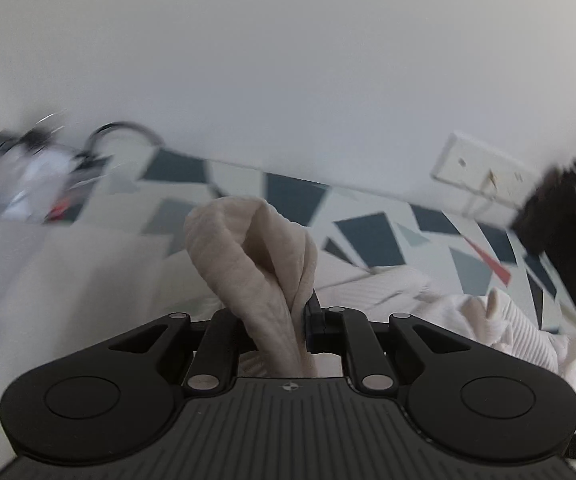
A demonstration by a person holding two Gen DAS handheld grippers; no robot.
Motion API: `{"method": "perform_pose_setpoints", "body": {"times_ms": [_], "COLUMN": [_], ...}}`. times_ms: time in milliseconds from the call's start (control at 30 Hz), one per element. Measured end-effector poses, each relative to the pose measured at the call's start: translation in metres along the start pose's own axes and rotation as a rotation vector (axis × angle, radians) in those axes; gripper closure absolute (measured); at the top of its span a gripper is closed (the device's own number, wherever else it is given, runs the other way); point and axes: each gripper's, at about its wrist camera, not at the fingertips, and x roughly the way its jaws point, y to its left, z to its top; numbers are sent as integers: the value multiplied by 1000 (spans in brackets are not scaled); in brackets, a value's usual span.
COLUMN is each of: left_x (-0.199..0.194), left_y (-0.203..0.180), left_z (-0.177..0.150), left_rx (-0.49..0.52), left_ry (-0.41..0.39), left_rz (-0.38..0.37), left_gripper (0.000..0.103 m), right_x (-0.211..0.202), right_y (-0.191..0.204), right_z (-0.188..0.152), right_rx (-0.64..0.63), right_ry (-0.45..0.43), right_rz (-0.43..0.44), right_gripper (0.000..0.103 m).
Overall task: Fold clothes
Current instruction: 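Lift the garment with the right gripper while the left gripper pinches another edge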
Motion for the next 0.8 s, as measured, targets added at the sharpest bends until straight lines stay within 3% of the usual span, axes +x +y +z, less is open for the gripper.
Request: {"method": "perform_pose_setpoints", "body": {"times_ms": [200,300,367,500,700,800], "left_x": [69,94,98,87,27,-8], "left_y": [-65,-83,-82,-76,-66,-60], "left_z": [20,13,7,-1,-3,-21], "left_rx": [163,211,191,161,101,0], "left_ry": [129,169,179,180,136,132], "left_rz": [-70,-6,8,-19,-9,16], "left_gripper": [88,83,79,37,12,10], "right_x": [18,20,12,-14,-60,-64], "right_y": [54,61,47,12,-51,-88], "right_z": [4,6,4,-3,-3,-4], "right_rx": [-80,-54,-7,76,183,294], "right_ry": [30,13,-3,-60,-175,-187], "right_rz": [192,192,177,113,-26,-94], "right_gripper": [90,86,77,39,35,35]}}
